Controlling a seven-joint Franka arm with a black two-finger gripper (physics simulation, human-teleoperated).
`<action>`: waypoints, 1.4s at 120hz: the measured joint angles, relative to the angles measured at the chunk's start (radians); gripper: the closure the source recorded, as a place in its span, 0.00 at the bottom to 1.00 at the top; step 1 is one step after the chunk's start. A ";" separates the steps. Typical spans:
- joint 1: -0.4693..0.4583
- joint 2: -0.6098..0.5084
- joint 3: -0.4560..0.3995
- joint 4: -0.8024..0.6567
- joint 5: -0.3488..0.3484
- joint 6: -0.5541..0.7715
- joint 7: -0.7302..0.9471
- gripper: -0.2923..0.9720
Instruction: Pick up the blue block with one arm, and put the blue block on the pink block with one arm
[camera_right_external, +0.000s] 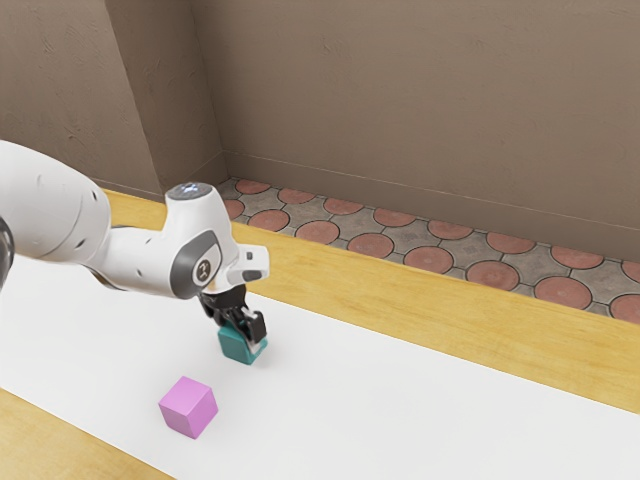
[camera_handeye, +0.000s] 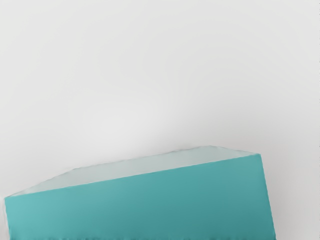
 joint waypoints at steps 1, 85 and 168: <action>0.000 0.000 0.000 0.000 0.000 0.000 0.000 0.43; -0.008 -0.535 0.059 -0.340 0.237 -0.139 -0.165 0.50; 0.110 -0.743 -0.049 -0.504 0.446 -0.169 -0.405 0.50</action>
